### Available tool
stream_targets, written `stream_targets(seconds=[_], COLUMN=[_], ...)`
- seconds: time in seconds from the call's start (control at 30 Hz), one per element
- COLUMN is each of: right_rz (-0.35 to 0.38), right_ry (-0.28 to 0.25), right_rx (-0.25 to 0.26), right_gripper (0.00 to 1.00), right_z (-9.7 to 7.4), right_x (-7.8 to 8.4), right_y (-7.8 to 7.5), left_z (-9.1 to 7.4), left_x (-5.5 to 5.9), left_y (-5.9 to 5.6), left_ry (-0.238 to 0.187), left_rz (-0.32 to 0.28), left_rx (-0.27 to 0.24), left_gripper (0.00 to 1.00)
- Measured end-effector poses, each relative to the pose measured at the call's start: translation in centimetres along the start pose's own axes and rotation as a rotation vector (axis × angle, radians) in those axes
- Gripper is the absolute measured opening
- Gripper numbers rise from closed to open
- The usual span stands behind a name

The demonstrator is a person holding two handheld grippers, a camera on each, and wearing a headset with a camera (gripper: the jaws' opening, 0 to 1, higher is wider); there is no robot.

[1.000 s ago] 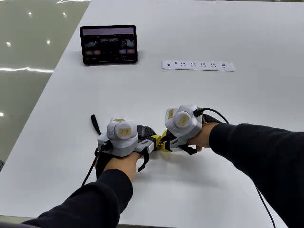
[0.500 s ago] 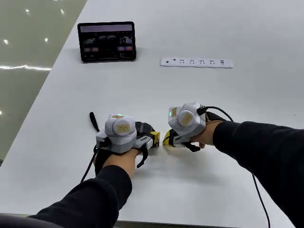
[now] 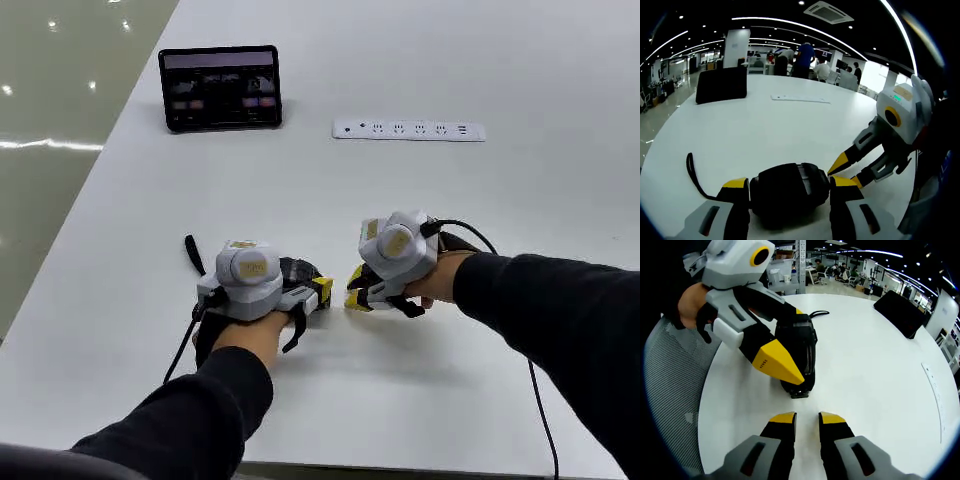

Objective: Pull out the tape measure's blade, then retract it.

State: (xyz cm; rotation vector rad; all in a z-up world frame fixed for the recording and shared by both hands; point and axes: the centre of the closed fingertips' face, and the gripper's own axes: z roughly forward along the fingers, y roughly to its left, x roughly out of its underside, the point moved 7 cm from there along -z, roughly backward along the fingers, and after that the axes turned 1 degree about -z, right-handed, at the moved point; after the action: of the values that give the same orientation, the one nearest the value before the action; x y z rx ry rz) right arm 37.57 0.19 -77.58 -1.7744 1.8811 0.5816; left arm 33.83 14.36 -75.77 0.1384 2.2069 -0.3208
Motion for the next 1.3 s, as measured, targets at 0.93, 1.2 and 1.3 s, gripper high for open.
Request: stream_targets(seconds=[0.93, 1.2, 1.3], right_rz=[0.138, 0.182, 0.204], right_ry=[-0.125, -0.151, -0.167], right_rx=[0.176, 0.237, 0.275], right_gripper=[0.49, 0.63, 0.70], right_z=[-6.5, -9.6, -11.2], right_x=[2.7, 4.9, 5.8], right_y=[0.7, 1.6, 2.1], left_z=[-5.2, -6.6, -7.1], left_x=[-2.3, -2.7, -2.9], left_y=[5.6, 7.0, 7.4], left_ry=[-0.064, -0.075, -0.078], left_rz=[0.080, 0.094, 0.100], left_rx=[0.264, 0.283, 0.288], left_gripper=[1.00, 1.00, 1.00])
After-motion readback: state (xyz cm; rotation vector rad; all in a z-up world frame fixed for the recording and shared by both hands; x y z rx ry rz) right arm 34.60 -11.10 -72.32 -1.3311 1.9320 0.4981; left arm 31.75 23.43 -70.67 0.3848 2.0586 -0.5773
